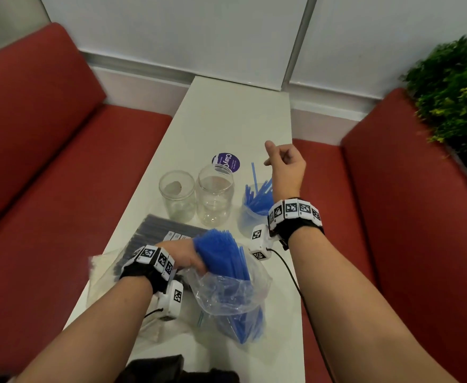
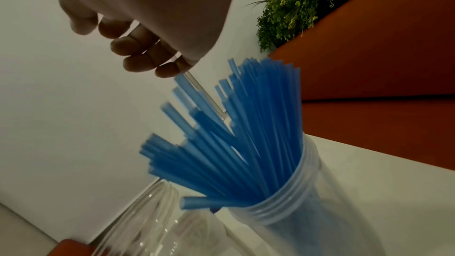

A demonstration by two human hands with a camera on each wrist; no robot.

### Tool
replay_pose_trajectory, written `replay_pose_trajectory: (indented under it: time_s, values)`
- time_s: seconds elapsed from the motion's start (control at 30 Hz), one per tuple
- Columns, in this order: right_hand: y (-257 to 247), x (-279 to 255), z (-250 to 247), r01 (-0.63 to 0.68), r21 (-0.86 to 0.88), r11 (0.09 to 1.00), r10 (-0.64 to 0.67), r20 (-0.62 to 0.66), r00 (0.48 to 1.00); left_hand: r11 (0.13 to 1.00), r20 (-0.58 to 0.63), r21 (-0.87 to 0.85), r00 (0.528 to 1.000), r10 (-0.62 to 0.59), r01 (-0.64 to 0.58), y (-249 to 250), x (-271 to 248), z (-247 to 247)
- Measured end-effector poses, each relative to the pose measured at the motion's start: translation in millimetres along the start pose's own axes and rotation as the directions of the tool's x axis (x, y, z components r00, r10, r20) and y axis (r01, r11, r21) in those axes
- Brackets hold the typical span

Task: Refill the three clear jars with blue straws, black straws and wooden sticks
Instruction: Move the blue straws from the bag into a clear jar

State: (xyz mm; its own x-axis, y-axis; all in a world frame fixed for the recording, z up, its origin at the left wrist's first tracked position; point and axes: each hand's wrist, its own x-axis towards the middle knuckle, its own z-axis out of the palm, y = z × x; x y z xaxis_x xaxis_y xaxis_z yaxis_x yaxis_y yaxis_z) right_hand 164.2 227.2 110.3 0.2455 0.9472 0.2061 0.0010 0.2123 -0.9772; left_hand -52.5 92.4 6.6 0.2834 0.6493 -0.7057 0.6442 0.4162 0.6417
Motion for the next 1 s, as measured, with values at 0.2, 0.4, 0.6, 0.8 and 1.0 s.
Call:
replay_pose_trajectory:
  time_s: [0.2,0.4,0.6,0.8,1.0]
  values:
    - [-22.1,-3.6,-11.0,0.132,-0.065,0.989,-0.136,-0.067,0.988,0.999,0.023,-0.033,1.0,0.019,-0.018,0.5,0.4,-1.5]
    - [-34.5,-50.0,-16.2,0.547,-0.28,0.789,-0.501,0.223,0.836,0.981,0.05,-0.171,0.994,0.101,-0.091,10.2,-0.7,3.7]
    - [-11.0,-97.5,-23.6,0.261,-0.42,0.869,-0.007,0.518,0.855,0.953,0.007,-0.263,0.988,0.157,-0.15,9.4,3.7,9.9]
    - [38.8,-132.5,-45.5,-0.055,-0.622,0.781,0.448,0.496,0.744,0.911,-0.099,-0.331,0.969,0.226,-0.246,8.5,7.1,15.9]
    - [58.1,-156.6,-52.2,-0.12,-0.645,0.754,0.466,0.397,0.79,0.9,-0.146,-0.355,0.966,0.214,-0.253,5.4,8.4,15.5]
